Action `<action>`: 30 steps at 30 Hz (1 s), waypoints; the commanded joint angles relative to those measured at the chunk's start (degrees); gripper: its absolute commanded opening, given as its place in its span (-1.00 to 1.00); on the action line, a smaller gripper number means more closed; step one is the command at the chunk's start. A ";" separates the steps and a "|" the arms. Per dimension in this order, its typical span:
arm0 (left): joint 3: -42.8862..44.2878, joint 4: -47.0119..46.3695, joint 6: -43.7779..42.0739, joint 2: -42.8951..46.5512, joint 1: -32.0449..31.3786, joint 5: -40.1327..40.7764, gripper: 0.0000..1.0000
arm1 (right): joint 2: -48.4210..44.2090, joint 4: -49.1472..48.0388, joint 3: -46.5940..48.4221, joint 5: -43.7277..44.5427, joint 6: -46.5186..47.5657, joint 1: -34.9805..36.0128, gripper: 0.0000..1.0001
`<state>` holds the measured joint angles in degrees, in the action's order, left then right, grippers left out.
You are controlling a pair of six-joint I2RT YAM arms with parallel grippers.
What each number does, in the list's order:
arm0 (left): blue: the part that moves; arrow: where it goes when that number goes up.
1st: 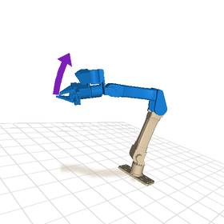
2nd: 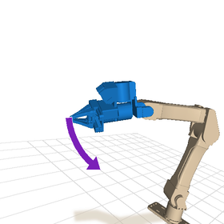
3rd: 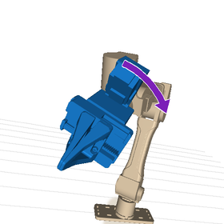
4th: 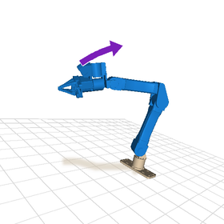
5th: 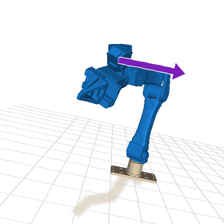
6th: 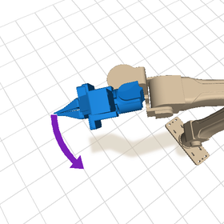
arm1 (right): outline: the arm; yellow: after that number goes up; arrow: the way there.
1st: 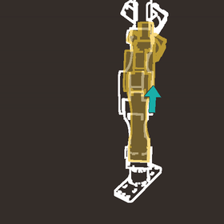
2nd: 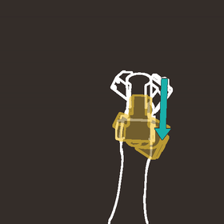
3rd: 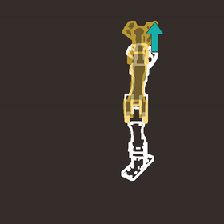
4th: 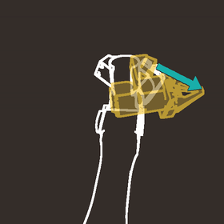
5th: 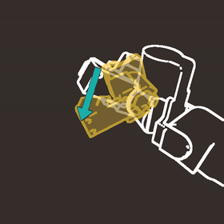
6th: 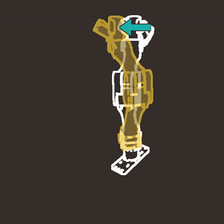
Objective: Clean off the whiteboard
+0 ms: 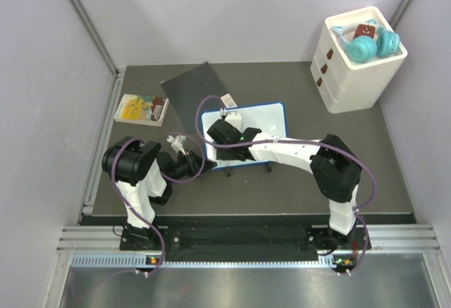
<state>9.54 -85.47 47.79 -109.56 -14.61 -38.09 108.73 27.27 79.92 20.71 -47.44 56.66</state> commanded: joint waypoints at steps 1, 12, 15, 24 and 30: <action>-0.66 -11.65 -3.05 -2.24 -0.33 3.54 -1.00 | 0.35 2.53 2.34 6.53 4.28 -6.47 -1.00; -0.75 -11.65 -3.05 -2.24 -0.33 3.46 -1.00 | 1.05 3.15 12.01 8.56 9.91 -11.93 -1.00; -0.75 -11.65 -3.14 -2.24 -0.42 3.46 -1.00 | 1.05 2.44 13.67 8.64 11.13 -12.89 -1.00; -0.58 -11.47 -3.32 -2.15 -0.59 3.63 -1.00 | -1.15 -1.16 11.59 6.02 11.41 -12.37 -1.00; -0.49 -11.21 -3.40 -2.24 -0.77 3.72 -1.00 | -0.46 -3.27 8.93 5.65 10.18 -7.98 -1.00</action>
<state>9.72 -85.56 47.86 -109.67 -14.81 -37.89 107.87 28.73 89.93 23.55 -37.04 46.54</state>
